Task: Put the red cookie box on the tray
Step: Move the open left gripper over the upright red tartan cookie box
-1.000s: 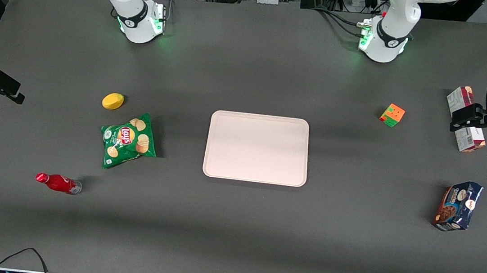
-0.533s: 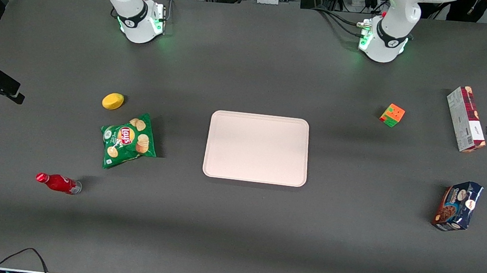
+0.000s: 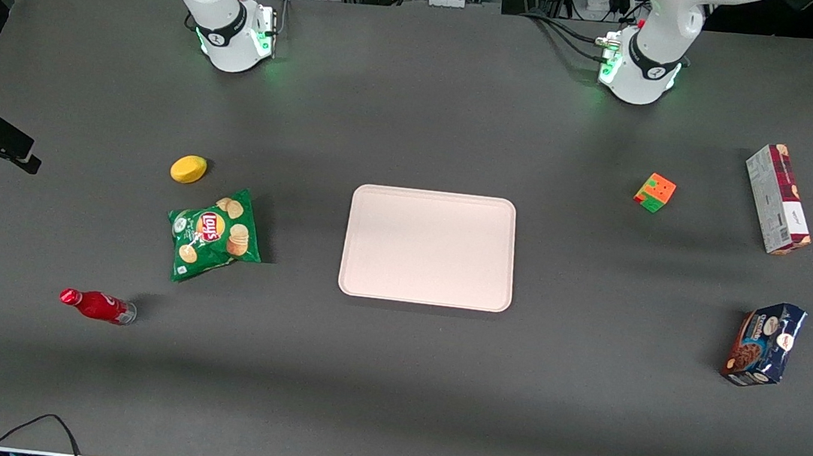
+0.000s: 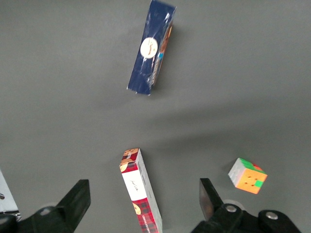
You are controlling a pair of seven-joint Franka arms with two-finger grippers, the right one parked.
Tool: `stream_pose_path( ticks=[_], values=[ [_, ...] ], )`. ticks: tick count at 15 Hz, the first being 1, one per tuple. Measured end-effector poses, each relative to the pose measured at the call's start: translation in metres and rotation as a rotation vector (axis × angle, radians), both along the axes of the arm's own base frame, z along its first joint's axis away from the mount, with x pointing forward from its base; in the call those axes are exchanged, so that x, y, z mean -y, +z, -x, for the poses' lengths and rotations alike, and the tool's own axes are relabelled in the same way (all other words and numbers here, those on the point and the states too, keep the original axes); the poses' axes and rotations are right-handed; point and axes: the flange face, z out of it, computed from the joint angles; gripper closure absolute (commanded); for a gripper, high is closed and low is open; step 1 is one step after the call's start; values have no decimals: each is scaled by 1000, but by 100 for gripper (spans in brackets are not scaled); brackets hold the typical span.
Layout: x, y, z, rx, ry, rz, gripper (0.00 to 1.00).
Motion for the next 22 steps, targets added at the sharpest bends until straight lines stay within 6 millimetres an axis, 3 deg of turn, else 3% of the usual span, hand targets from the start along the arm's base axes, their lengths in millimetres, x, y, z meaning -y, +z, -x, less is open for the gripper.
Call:
stream_pose_path(
  ticks=[7, 10, 12, 17, 22],
  values=[
    [-40, -69, 31, -13, 26, 7, 0],
    [-66, -109, 62, -31, 27, 20, 0],
    [-77, -125, 83, -54, 46, 38, 0],
    [-76, -144, 134, 0, 83, 67, 0],
    [-85, -179, 180, 57, 81, 67, 0]
  ],
)
